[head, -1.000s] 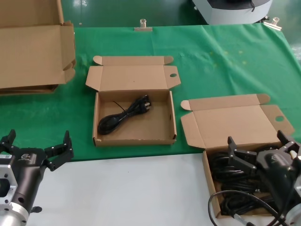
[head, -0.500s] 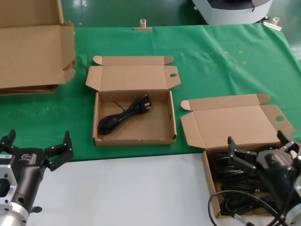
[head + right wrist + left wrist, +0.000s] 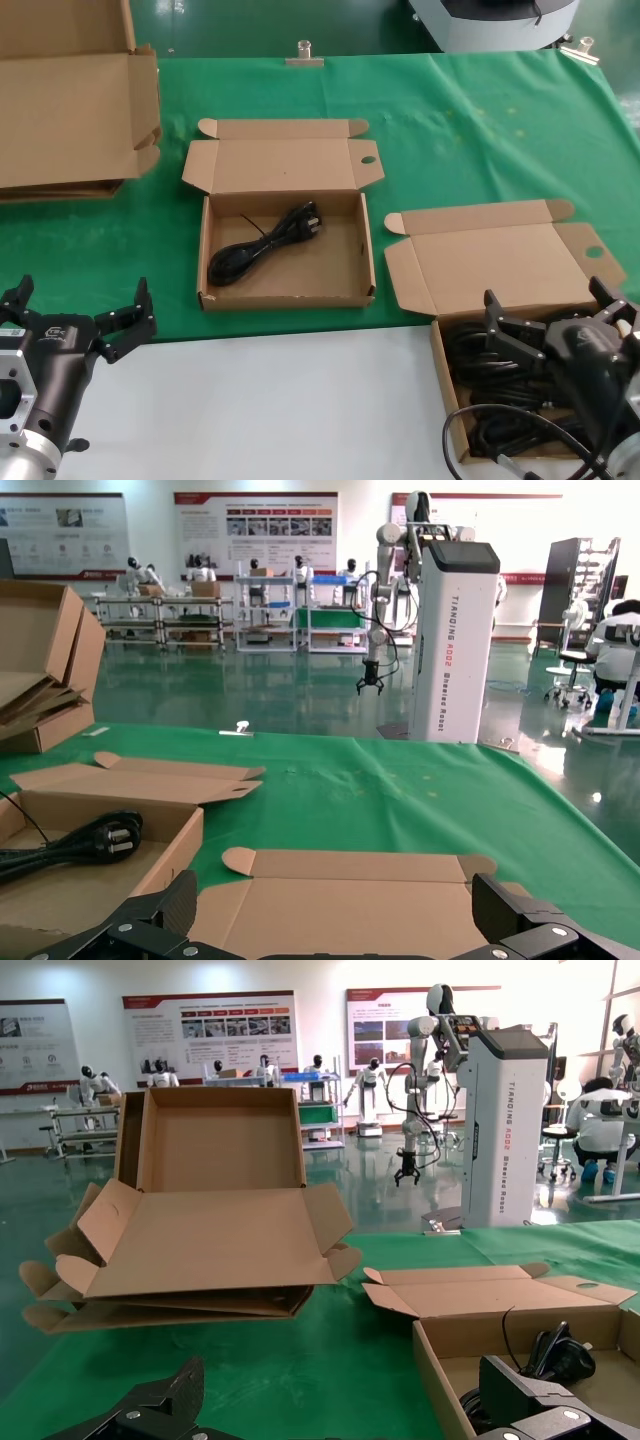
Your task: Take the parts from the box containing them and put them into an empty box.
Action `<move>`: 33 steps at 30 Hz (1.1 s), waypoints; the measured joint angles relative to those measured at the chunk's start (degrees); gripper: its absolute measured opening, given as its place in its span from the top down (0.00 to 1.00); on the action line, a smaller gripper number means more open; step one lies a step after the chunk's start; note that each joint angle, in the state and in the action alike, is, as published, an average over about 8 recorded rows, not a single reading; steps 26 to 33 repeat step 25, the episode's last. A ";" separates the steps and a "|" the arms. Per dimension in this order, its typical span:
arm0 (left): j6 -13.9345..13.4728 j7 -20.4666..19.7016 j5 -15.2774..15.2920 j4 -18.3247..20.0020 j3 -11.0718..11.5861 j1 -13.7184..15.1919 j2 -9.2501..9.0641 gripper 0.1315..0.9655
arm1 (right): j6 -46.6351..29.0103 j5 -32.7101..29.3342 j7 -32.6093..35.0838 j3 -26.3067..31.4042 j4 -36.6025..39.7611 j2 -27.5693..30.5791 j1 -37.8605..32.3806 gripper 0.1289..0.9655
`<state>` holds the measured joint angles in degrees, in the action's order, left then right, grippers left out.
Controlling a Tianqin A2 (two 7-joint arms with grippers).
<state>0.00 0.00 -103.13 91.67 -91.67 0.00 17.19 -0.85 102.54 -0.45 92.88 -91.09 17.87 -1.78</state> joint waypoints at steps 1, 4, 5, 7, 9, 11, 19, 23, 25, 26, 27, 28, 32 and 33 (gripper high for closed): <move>0.00 0.00 0.00 0.00 0.00 0.00 0.00 0.00 | 0.00 0.00 0.00 0.00 0.00 0.00 0.00 0.00; 0.00 0.00 0.00 0.00 0.00 0.00 0.00 0.00 | 0.00 0.00 0.00 0.00 0.00 0.00 0.00 0.00; 0.00 0.00 0.00 0.00 0.00 0.00 0.00 0.00 | 0.00 0.00 0.00 0.00 0.00 0.00 0.00 0.00; 0.00 0.00 0.00 0.00 0.00 0.00 0.00 0.00 | 0.00 0.00 0.00 0.00 0.00 0.00 0.00 0.00; 0.00 0.00 0.00 0.00 0.00 0.00 0.00 0.00 | 0.00 0.00 0.00 0.00 0.00 0.00 0.00 0.00; 0.00 0.00 0.00 0.00 0.00 0.00 0.00 0.00 | 0.00 0.00 0.00 0.00 0.00 0.00 0.00 0.00; 0.00 0.00 0.00 0.00 0.00 0.00 0.00 0.00 | 0.00 0.00 0.00 0.00 0.00 0.00 0.00 0.00; 0.00 0.00 0.00 0.00 0.00 0.00 0.00 0.00 | 0.00 0.00 0.00 0.00 0.00 0.00 0.00 0.00; 0.00 0.00 0.00 0.00 0.00 0.00 0.00 0.00 | 0.00 0.00 0.00 0.00 0.00 0.00 0.00 0.00; 0.00 0.00 0.00 0.00 0.00 0.00 0.00 0.00 | 0.00 0.00 0.00 0.00 0.00 0.00 0.00 0.00; 0.00 0.00 0.00 0.00 0.00 0.00 0.00 0.00 | 0.00 0.00 0.00 0.00 0.00 0.00 0.00 0.00; 0.00 0.00 0.00 0.00 0.00 0.00 0.00 0.00 | 0.00 0.00 0.00 0.00 0.00 0.00 0.00 0.00; 0.00 0.00 0.00 0.00 0.00 0.00 0.00 0.00 | 0.00 0.00 0.00 0.00 0.00 0.00 0.00 0.00; 0.00 0.00 0.00 0.00 0.00 0.00 0.00 0.00 | 0.00 0.00 0.00 0.00 0.00 0.00 0.00 0.00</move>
